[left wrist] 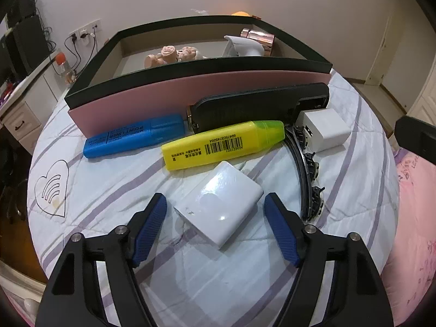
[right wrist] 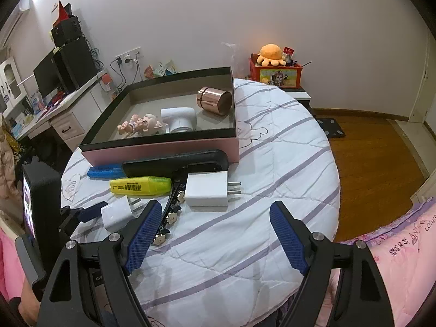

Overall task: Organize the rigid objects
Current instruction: 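Close the left gripper on the flat white charger, then carry the white charger with the left gripper into the box and release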

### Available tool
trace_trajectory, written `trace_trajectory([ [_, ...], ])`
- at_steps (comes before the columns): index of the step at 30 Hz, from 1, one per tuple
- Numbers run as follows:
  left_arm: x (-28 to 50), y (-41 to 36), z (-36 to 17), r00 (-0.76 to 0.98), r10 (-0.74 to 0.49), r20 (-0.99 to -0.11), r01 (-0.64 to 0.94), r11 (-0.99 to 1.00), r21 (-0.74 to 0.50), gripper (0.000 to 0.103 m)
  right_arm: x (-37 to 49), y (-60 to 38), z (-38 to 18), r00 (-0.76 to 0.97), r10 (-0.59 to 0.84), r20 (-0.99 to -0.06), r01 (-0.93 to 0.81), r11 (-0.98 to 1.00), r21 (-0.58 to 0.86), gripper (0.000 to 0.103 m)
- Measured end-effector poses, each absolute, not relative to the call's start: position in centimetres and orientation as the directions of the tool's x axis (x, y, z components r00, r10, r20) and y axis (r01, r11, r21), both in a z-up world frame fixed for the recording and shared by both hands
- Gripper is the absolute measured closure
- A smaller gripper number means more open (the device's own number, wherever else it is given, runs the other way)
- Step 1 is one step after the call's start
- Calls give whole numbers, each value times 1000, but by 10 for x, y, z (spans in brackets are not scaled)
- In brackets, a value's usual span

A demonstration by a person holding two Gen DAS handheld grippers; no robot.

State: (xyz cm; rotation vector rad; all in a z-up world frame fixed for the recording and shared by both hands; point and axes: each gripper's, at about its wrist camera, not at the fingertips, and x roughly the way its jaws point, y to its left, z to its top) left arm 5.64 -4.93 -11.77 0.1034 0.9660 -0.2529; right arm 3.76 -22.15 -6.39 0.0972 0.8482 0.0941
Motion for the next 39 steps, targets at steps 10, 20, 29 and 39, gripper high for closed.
trace_trajectory([
  [10, 53, -36, -112, 533, -206, -821, 213, 971, -105, 45, 36, -217, -60, 663, 125, -739, -54, 991, 119, 20],
  [20, 62, -16, -58, 619, -143, -772, 134, 988, -76, 45, 48, -205, -56, 664, 146, -733, -86, 989, 118, 20],
  [29, 128, 2, -17, 680, -105, -725, 89, 994, -61, 45, 93, -186, -39, 684, 158, -713, -119, 987, 105, 20],
  [39, 225, 2, -36, 634, -107, -766, 93, 994, -62, 45, 162, -179, -24, 707, 163, -688, -128, 987, 101, 20],
])
